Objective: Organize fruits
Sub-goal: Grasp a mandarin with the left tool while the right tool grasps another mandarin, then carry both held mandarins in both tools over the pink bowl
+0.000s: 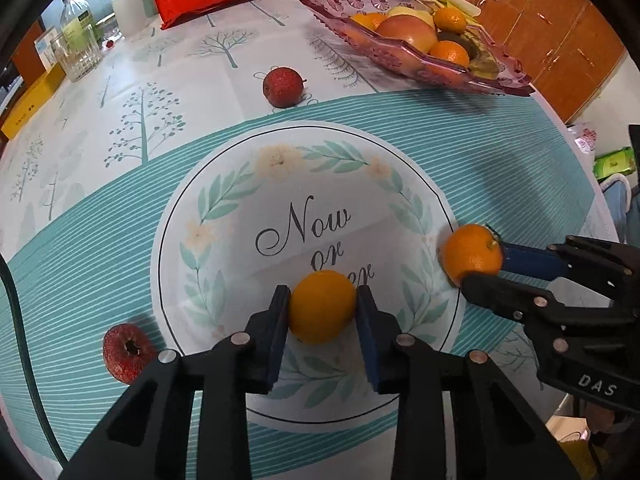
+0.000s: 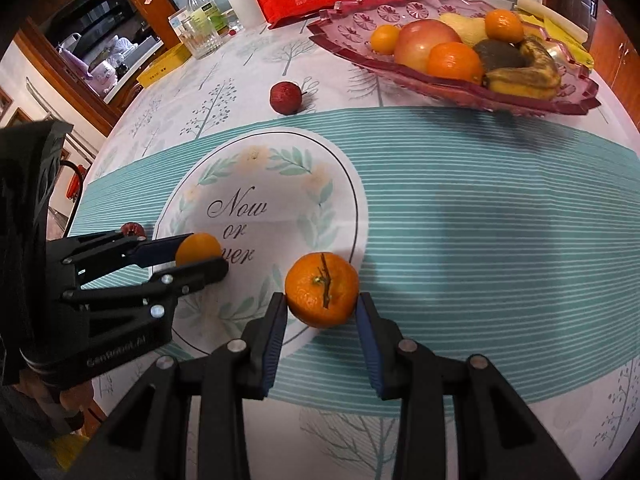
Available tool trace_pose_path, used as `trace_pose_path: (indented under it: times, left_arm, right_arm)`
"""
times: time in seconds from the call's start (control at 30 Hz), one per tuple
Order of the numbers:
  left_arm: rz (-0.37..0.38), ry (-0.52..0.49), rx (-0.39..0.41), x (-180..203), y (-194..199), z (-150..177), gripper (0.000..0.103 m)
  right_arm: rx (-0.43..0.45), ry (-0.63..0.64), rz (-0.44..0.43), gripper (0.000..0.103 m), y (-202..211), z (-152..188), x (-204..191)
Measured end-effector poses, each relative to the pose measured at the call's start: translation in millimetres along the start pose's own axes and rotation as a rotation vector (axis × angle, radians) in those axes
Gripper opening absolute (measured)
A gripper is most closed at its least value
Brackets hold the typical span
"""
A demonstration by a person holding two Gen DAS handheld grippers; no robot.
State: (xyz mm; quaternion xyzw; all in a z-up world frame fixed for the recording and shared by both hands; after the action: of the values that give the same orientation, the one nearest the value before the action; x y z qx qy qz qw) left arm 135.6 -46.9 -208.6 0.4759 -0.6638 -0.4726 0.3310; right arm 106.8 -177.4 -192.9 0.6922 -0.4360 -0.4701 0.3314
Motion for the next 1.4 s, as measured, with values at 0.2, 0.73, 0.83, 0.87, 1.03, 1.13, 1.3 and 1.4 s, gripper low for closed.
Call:
trace_pose_path:
  times: [0.2, 0.73, 0.83, 0.87, 1.03, 1.13, 1.3, 1.4]
  left_arm:
    - [-0.027, -0.009, -0.011, 5, 3, 1, 0.03]
    - [-0.053, -0.042, 0.216, 37, 111, -98, 0.03]
    - [-0.073, -0.052, 0.289, 45, 133, -133, 0.03]
    - [-0.08, -0.053, 0.304, 46, 137, -141, 0.03]
    - [-0.132, -0.058, 0.334, 56, 141, -183, 0.03]
    - [-0.161, -0.062, 0.346, 63, 137, -208, 0.03]
    - [-0.201, -0.057, 0.336, 70, 116, -237, 0.03]
    - [-0.217, -0.053, 0.304, 76, 97, -246, 0.03]
  right_arm:
    - [0.043, -0.004, 0.002, 0.035, 12, -2, 7]
    - [0.319, 0.025, 0.076, 0.035, 110, -69, 16]
    - [0.377, 0.018, 0.097, 0.035, 130, -93, 24]
    - [0.392, 0.015, 0.104, 0.035, 134, -100, 26]
    - [0.45, -0.013, 0.177, 0.035, 153, -140, 42]
    - [0.456, -0.036, 0.206, 0.036, 154, -159, 52]
    - [0.451, -0.086, 0.217, 0.036, 143, -178, 77]
    - [0.421, -0.116, 0.214, 0.036, 129, -180, 91]
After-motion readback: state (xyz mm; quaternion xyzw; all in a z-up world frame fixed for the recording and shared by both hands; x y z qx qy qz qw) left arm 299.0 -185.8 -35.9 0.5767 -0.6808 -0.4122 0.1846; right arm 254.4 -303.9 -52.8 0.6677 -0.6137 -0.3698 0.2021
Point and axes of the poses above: each gripper's, at about its wrist camera, not at the fingertips, and y roughly against the way its jaws point, x to its right, z to its underside, the point moved 3 cm from there along -y, roughly the way its jaws point, and after that the axes turned 7 degrees about -z, right-handed, at the moved point
